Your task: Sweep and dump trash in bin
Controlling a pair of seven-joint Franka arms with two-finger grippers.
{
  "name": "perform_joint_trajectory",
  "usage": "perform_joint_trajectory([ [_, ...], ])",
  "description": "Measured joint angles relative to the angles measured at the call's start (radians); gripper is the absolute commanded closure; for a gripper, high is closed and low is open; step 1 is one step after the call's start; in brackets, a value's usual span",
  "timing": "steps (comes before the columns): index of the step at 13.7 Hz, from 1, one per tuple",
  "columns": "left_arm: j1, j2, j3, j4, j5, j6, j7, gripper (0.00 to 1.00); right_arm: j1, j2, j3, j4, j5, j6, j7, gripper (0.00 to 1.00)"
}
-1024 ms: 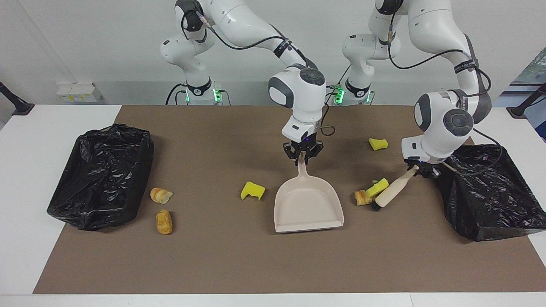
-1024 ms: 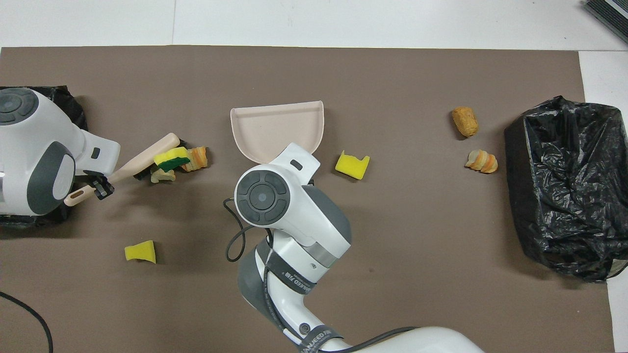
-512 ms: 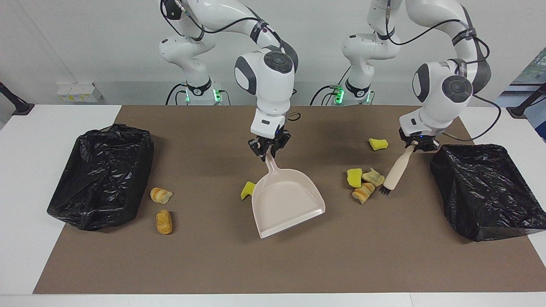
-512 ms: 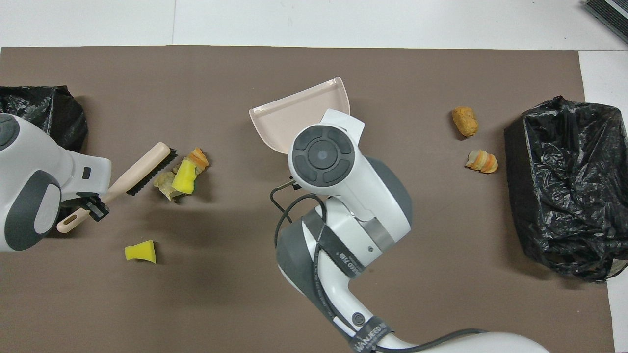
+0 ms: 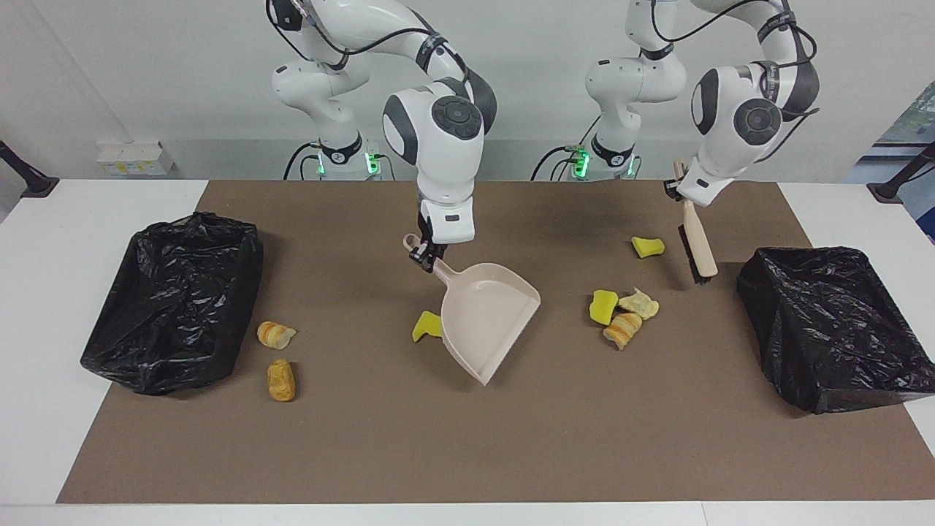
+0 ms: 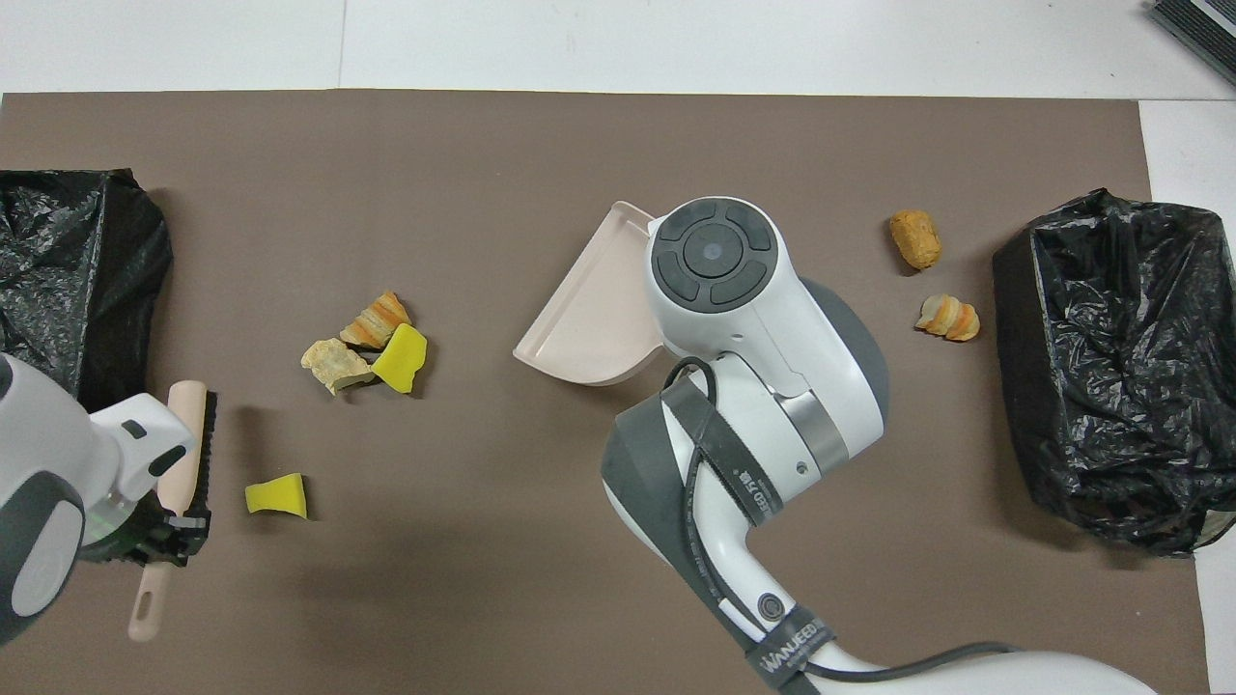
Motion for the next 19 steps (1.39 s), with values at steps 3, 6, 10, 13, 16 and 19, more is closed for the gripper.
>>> perform_joint_trajectory([
  [3, -0.06, -0.089, -0.003, -0.106, -0.012, -0.037, -0.294, 1.0, -0.026, -0.005, -0.001, -0.026, 0.0, 0.0, -0.2, 1.0],
  [6, -0.136, -0.088, -0.008, -0.151, -0.12, 0.009, -0.524, 1.0, -0.034, -0.03, -0.001, -0.082, -0.003, 0.0, -0.259, 1.0],
  [10, -0.201, 0.009, -0.01, -0.162, -0.182, 0.208, -0.681, 1.0, -0.036, -0.065, 0.001, -0.155, -0.019, 0.008, -0.274, 1.0],
  [13, -0.203, 0.12, -0.008, -0.073, -0.189, 0.282, -0.684, 1.0, -0.035, -0.076, 0.003, -0.195, -0.025, 0.063, -0.294, 1.0],
  [16, -0.204, 0.265, -0.008, 0.091, -0.189, 0.312, -0.594, 1.0, -0.036, -0.083, 0.0, -0.22, -0.028, 0.102, -0.328, 1.0],
  [19, -0.204, 0.33, -0.008, 0.157, -0.189, 0.367, -0.356, 1.0, -0.041, -0.084, -0.001, -0.238, -0.029, 0.16, -0.458, 1.0],
])
